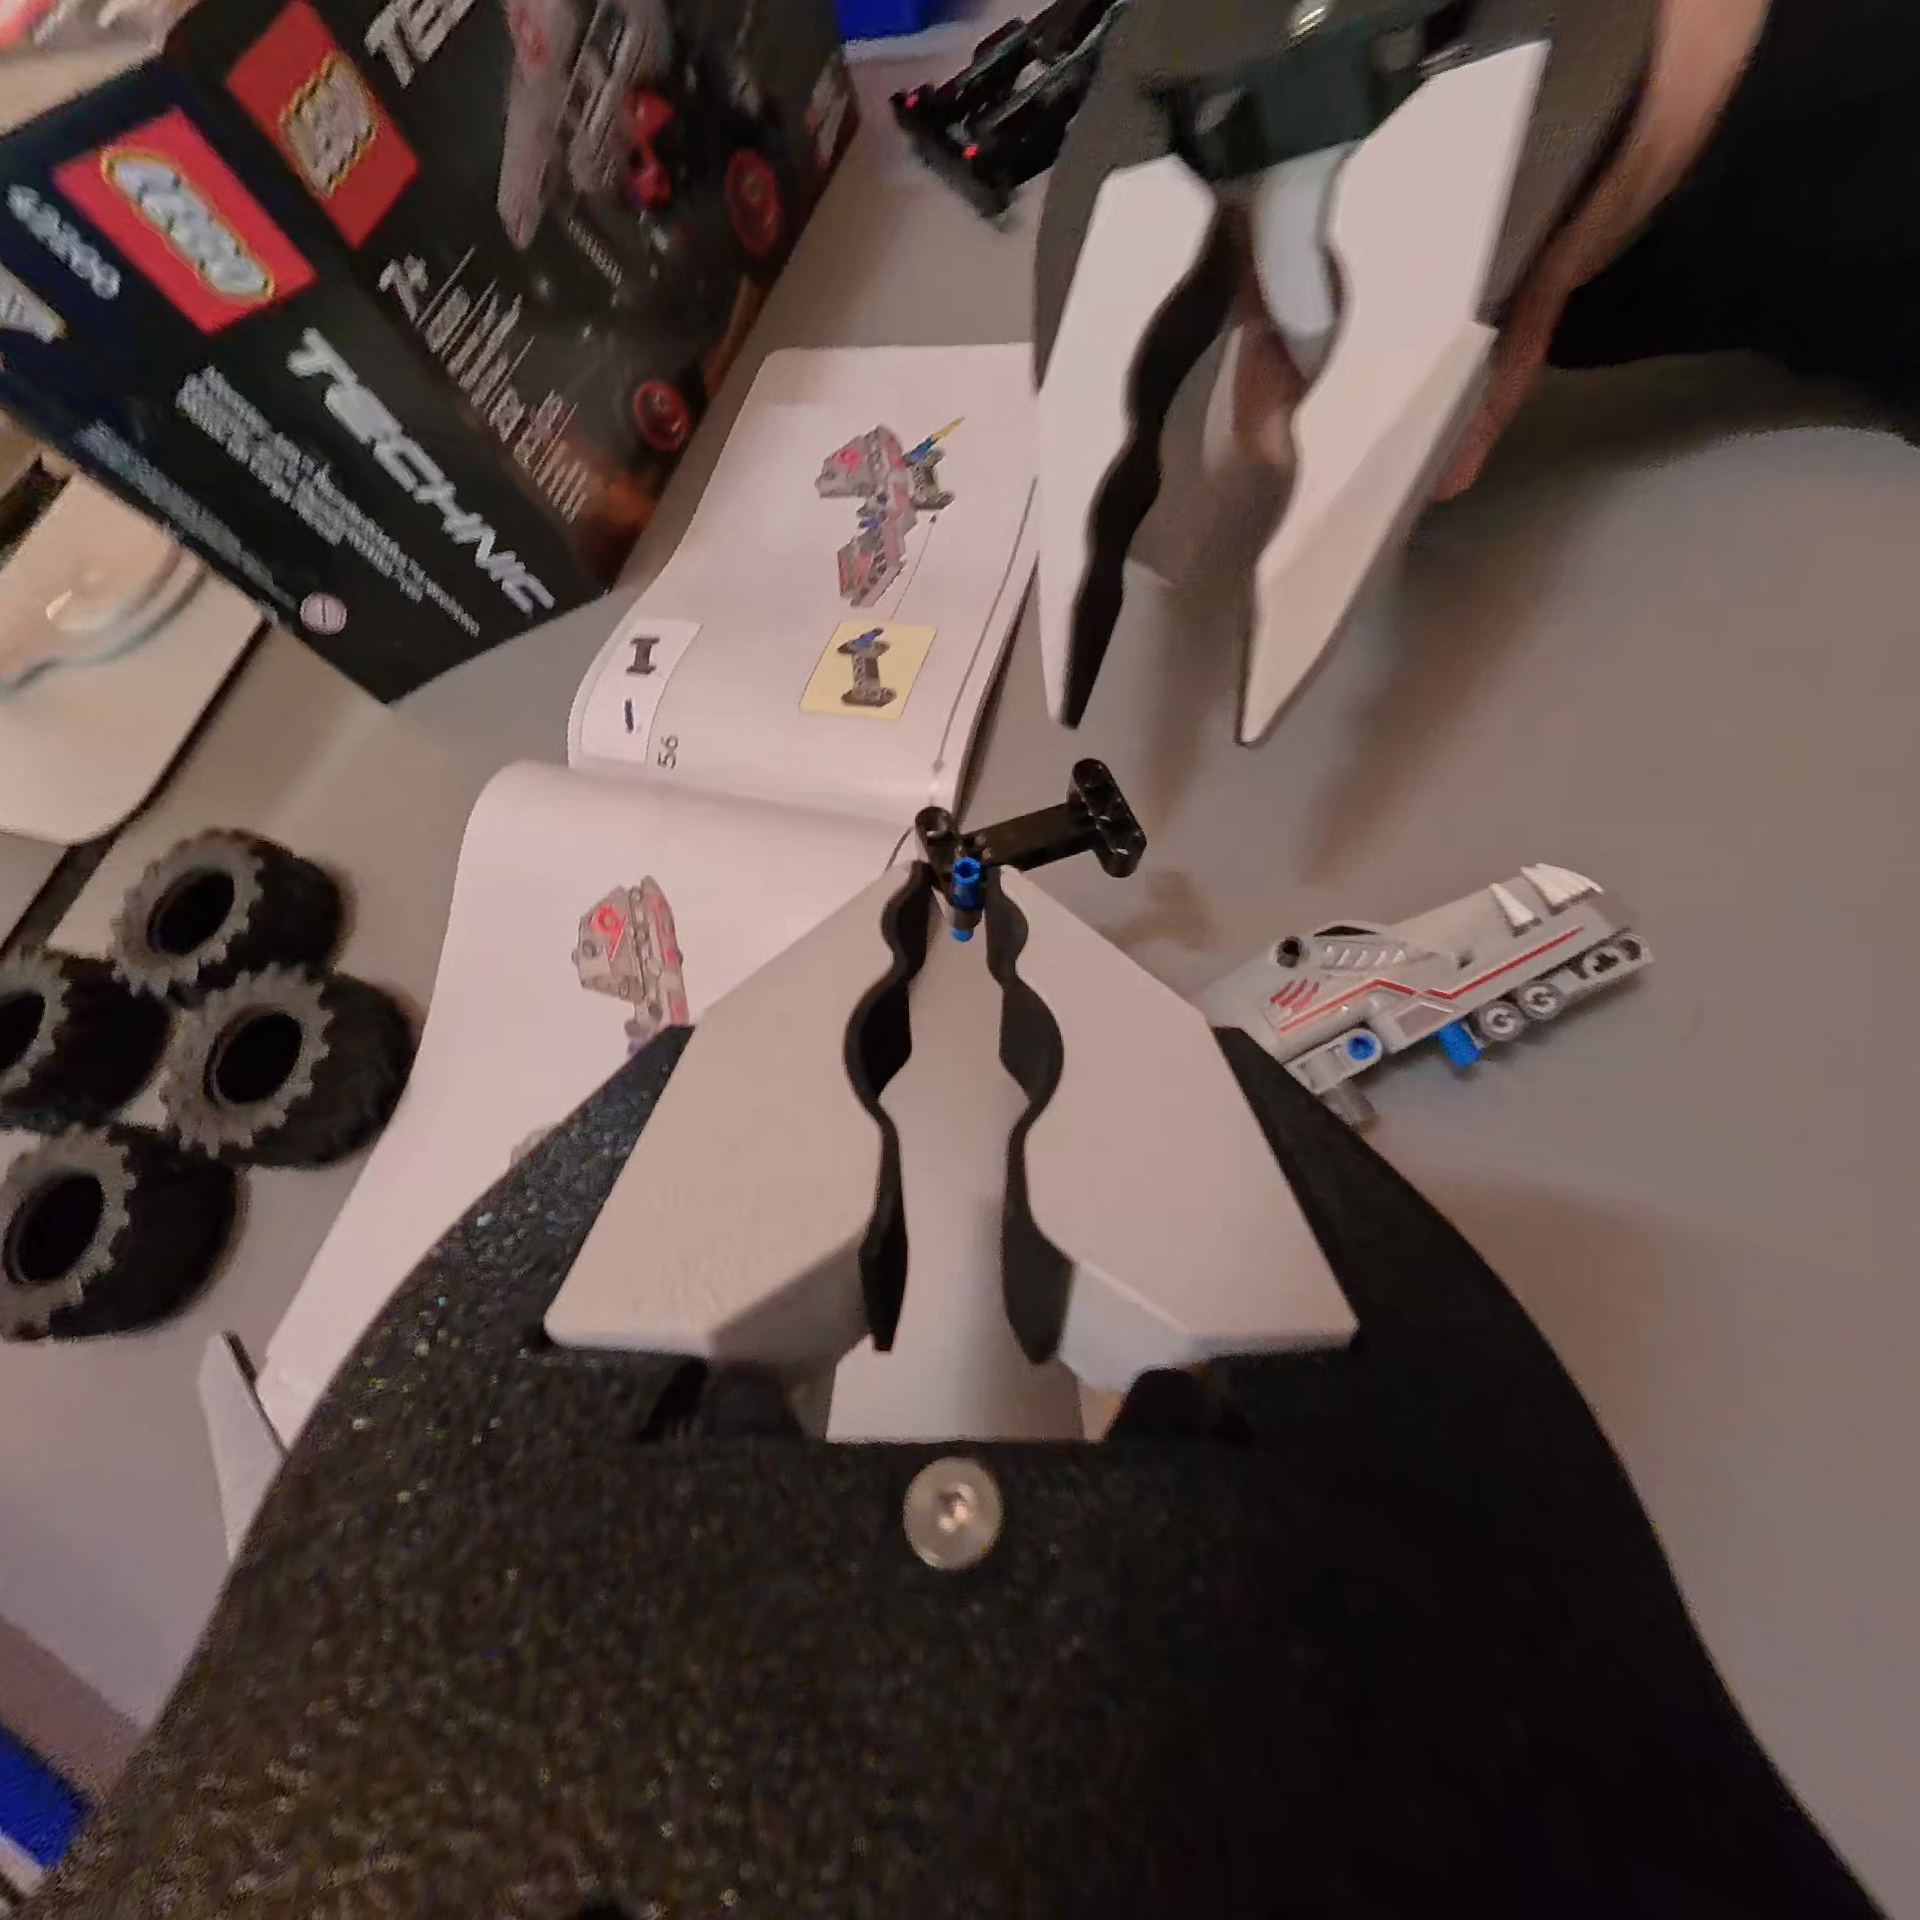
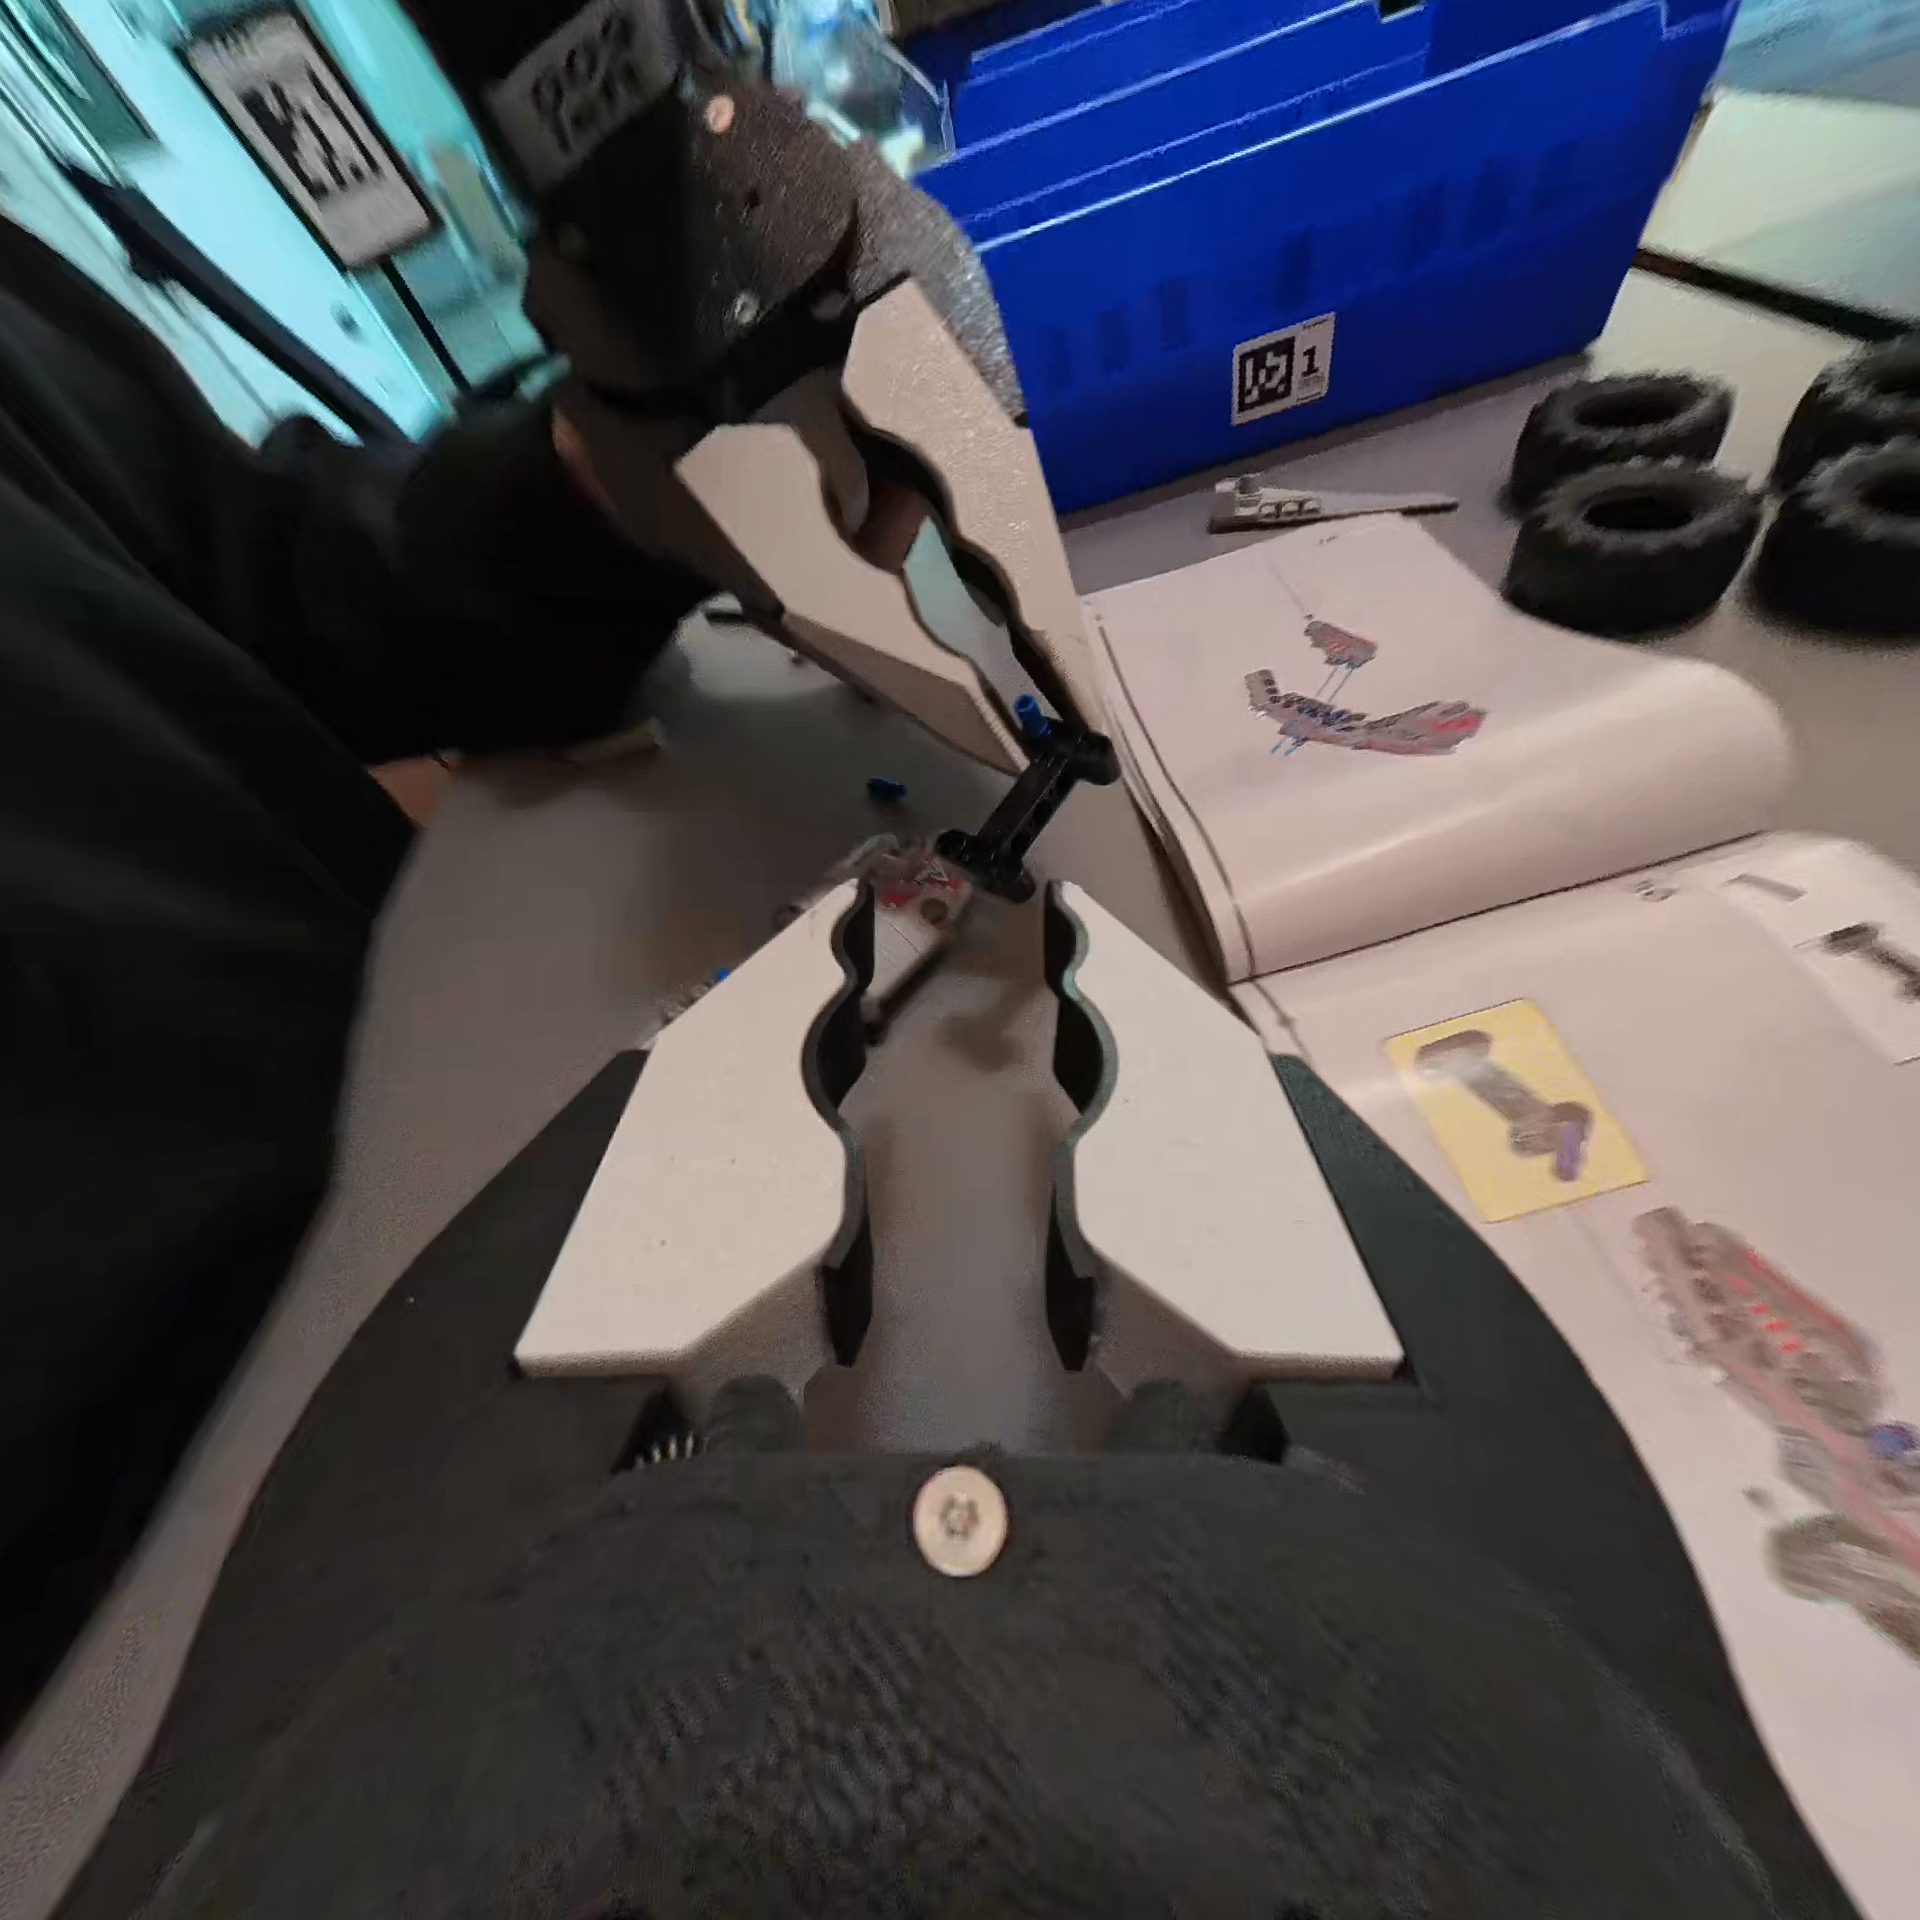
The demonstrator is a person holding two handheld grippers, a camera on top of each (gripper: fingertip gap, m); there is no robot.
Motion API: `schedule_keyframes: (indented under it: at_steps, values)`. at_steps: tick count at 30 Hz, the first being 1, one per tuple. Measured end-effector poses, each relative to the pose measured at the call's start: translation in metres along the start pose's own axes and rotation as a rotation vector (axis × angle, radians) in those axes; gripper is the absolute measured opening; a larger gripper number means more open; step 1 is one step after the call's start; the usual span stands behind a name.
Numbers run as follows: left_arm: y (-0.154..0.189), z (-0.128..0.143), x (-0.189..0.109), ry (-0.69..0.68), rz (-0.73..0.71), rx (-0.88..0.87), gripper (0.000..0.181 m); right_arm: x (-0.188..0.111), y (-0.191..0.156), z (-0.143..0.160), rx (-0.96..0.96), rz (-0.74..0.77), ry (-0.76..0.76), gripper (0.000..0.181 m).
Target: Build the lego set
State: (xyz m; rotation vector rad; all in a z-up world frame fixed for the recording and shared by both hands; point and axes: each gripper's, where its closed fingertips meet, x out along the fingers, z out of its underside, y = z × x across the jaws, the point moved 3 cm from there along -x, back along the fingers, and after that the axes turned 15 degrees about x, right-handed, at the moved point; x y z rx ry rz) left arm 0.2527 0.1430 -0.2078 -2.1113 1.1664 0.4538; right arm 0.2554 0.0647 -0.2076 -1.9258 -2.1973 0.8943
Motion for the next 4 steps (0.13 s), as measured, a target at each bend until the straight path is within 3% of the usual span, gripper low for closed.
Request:
schedule_keyframes:
  at_steps: [4]
  values:
    - [0.0027, 0.0081, 0.0007, -0.023, 0.007, -0.122, 0.008, 0.0001, -0.0039, 0.0014, -0.265, 0.048, -0.036, 0.03]
